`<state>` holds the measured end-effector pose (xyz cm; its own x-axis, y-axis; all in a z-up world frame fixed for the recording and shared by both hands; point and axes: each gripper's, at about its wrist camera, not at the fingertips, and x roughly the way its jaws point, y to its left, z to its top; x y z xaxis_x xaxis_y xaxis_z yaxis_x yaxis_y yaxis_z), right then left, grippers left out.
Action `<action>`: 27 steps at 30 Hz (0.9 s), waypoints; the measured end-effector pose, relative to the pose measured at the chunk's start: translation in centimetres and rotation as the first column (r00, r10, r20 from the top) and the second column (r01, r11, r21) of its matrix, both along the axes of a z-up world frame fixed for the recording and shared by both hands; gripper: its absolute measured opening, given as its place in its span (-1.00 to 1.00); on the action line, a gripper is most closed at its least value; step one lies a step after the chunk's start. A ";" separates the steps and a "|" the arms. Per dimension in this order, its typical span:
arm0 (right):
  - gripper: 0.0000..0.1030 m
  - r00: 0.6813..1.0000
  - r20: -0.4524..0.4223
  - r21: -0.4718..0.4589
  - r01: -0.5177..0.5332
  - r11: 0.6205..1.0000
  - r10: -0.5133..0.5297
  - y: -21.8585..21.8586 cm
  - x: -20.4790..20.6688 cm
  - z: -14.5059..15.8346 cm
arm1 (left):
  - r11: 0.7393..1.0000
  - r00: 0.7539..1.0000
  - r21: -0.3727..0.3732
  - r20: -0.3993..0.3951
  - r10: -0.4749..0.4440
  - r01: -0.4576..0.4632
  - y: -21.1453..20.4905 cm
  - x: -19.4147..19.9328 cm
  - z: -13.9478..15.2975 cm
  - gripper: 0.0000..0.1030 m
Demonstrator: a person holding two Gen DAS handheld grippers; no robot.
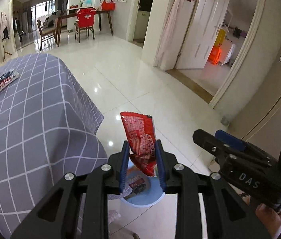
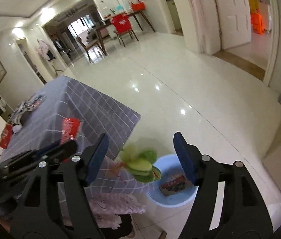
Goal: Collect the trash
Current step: 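Drop the green leaves into the bucket with the right gripper while the left drops the red wrapper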
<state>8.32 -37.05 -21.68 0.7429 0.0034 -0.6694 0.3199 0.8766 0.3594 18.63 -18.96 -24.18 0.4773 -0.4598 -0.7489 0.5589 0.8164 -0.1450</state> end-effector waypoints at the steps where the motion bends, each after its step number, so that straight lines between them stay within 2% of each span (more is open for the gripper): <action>1: 0.31 1.000 0.000 0.001 0.004 1.000 -0.004 0.1 -0.1 0.0 | 1.000 1.000 0.002 -0.001 -0.003 0.003 -0.2 0.0 -0.2 -0.51; 10: 0.34 0.999 0.033 -0.023 0.013 1.000 -0.012 -0.2 -1.8 1.1 | 1.000 0.999 0.017 -0.022 -0.024 0.024 -1.7 -0.1 -1.6 -0.51; 20: 0.36 0.994 0.087 -0.017 0.068 0.998 -0.066 -1.5 -3.8 2.4 | 0.998 0.998 0.002 -0.009 -0.064 0.064 -3.4 -0.4 -0.7 -0.47; 21: 0.36 0.993 0.097 -0.015 0.072 0.997 -0.070 -1.4 -4.0 2.4 | 0.997 0.997 -0.008 -0.001 -0.080 0.080 -3.5 -0.6 -0.4 -0.41; 23: 0.37 0.989 0.119 -0.015 0.088 0.996 -0.085 -1.6 -4.6 2.9 | 0.996 0.996 -0.001 0.029 -0.089 0.089 -3.9 -0.7 -0.1 -0.08; 24: 0.38 0.989 0.120 -0.016 0.091 0.996 -0.088 -1.7 -4.6 3.0 | 0.997 0.996 0.008 0.052 -0.077 0.077 -3.9 -0.8 0.0 0.20; 25: 0.38 0.988 0.123 -0.015 0.093 0.996 -0.090 -1.8 -4.8 3.1 | 0.998 0.996 0.012 0.065 -0.067 0.066 -3.8 -0.9 0.1 0.27; 27: 0.39 0.988 0.122 -0.014 0.095 0.995 -0.092 -1.9 -4.9 3.3 | 0.998 0.997 0.009 0.062 -0.055 0.055 -3.5 -0.8 0.1 0.27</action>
